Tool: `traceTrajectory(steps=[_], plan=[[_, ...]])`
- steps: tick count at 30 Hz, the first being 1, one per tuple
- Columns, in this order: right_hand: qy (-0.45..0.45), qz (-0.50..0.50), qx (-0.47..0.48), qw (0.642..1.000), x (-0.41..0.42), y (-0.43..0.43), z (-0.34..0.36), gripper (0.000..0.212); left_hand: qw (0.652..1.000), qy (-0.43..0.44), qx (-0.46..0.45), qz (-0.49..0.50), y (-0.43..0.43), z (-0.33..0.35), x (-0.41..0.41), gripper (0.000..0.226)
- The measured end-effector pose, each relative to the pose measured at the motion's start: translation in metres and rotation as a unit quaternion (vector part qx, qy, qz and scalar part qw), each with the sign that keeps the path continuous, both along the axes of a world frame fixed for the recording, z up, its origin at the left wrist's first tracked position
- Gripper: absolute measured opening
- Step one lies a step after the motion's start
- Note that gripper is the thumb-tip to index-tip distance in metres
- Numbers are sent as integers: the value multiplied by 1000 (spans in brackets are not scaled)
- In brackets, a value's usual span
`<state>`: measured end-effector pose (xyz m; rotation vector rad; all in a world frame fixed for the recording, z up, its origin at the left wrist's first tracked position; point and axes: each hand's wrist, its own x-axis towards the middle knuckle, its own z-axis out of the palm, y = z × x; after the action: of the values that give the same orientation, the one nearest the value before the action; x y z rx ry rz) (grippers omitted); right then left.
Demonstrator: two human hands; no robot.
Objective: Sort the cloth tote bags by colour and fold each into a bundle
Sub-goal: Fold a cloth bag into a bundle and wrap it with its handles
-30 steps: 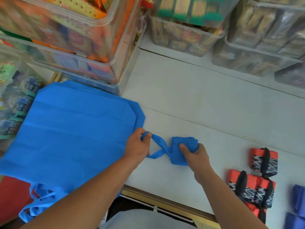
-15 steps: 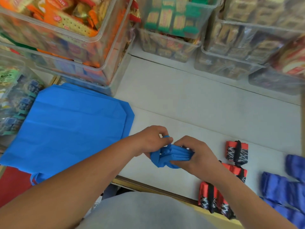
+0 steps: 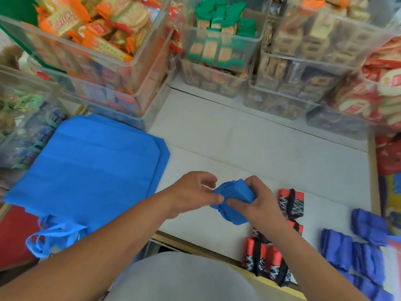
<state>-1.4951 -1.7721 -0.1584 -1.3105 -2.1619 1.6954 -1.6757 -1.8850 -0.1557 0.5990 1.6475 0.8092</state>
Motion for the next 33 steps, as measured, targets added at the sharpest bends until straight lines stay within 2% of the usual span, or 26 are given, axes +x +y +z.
traceTrajectory(steps=[3,5,9,13,17,21,24,26,28,31,33], plan=[[16,-26,-7,1000,1,-4,12,33,998,37,25,50,-13,-10,26,31],[12,-9,13,1000,4,-9,20,28,992,28,46,112,-18,-12,39,28],[3,-13,29,999,13,-17,27,16,986,11,41,163,-22,-9,48,27],[15,7,57,998,20,-20,28,11,983,17,11,184,-26,-6,48,16],[-4,96,138,986,26,-25,24,18,985,-51,-44,160,-26,4,39,19],[3,112,196,974,22,-25,25,16,991,-13,15,132,-18,19,41,15],[-33,161,218,962,20,-17,25,19,988,-79,3,132,-17,21,39,34],[-73,219,219,948,18,-15,23,26,994,-65,-33,85,-20,20,38,54],[-102,260,211,937,13,-15,25,33,996,-50,-50,45,-23,18,39,53],[-85,207,147,964,12,-13,35,47,991,-112,-29,68,-26,17,36,40],[-35,149,100,983,16,-14,42,45,982,-164,-1,97,-27,20,32,32]])
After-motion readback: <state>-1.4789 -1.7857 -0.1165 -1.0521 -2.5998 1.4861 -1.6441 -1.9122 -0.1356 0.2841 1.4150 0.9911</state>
